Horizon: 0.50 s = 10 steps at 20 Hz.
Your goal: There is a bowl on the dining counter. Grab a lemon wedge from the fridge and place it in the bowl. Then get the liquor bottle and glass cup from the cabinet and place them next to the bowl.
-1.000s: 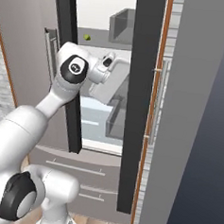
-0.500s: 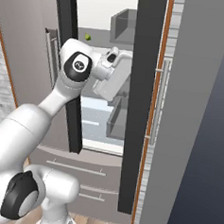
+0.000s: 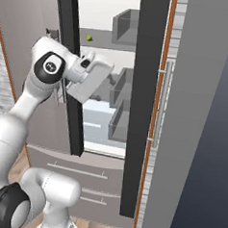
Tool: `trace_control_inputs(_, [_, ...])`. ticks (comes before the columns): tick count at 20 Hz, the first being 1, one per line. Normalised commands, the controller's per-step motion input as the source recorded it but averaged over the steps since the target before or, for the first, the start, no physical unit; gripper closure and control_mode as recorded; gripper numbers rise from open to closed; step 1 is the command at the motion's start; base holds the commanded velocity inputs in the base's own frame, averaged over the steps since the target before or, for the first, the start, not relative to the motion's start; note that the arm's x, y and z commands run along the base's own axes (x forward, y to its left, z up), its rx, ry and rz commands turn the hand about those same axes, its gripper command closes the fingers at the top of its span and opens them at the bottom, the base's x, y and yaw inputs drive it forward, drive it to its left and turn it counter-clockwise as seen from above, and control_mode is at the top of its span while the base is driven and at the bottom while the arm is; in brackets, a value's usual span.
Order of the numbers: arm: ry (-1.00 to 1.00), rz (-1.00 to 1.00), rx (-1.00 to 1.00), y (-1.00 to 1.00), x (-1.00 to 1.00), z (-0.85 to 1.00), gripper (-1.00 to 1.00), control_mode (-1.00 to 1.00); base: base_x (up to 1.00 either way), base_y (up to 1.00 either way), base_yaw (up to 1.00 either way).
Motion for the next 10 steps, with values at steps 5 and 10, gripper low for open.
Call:
trace_control_inputs(5, [-0.22, 0.00, 0.18, 1.00, -0.33, -0.14, -1.00, -1.00, 0.00, 0.00, 0.00])
trace_control_inputs(10, [-0.23, 0.00, 0.17, 1.00, -0.32, -0.03, -1.00, -1.00, 0.00, 0.00, 0.00])
